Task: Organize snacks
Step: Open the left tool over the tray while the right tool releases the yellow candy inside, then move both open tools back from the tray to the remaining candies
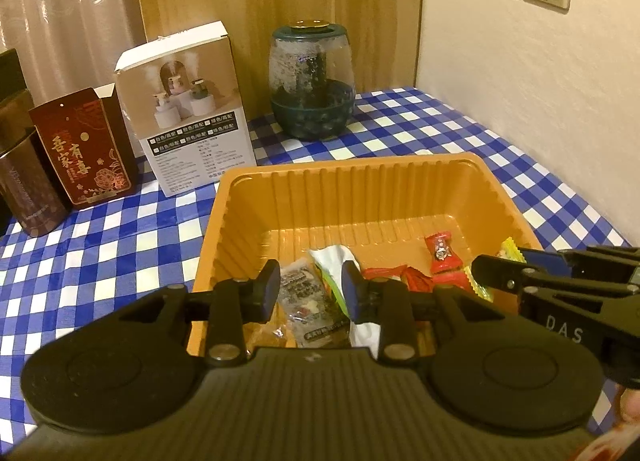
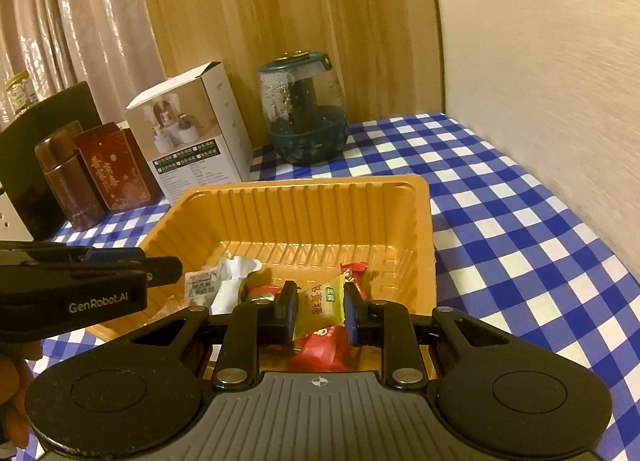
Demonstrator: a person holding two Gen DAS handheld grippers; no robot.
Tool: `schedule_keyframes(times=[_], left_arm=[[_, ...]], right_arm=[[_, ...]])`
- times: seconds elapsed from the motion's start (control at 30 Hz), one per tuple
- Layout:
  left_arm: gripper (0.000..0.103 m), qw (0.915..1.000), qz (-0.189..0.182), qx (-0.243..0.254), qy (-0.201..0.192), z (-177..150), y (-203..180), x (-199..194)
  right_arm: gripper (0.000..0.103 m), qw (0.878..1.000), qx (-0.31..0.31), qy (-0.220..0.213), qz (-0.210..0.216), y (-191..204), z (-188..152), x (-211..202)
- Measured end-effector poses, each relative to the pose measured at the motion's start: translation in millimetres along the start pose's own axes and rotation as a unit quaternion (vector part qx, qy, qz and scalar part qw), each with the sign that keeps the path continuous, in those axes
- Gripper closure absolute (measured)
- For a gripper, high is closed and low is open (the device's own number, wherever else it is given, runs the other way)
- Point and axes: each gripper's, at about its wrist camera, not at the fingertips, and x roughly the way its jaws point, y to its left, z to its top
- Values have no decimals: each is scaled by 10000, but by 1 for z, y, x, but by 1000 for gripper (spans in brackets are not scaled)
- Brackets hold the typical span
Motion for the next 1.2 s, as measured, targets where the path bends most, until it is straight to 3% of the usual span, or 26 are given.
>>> schedule_keyframes(times=[0.6, 0.63, 0.67, 0.73, 1.2], left_arm=[[68, 10000, 19, -16, -23, 0, 2, -3], [68, 10000, 31, -28, -26, 0, 3, -4], [68, 10000, 37, -43, -28, 1, 5, -4], [68, 10000, 48, -65, -32, 1, 6, -4], [68, 9999, 74, -62, -124, 0, 7, -19]], right_arm=[[78, 9999, 21, -55, 83, 3, 0, 2], [73, 9999, 46, -54, 132, 2, 1, 2], [59, 9998, 94, -49, 187, 1, 1, 2], [47, 9995, 208, -101, 220, -2, 2, 2], [47, 9984, 426, -338, 126, -14, 11, -16]])
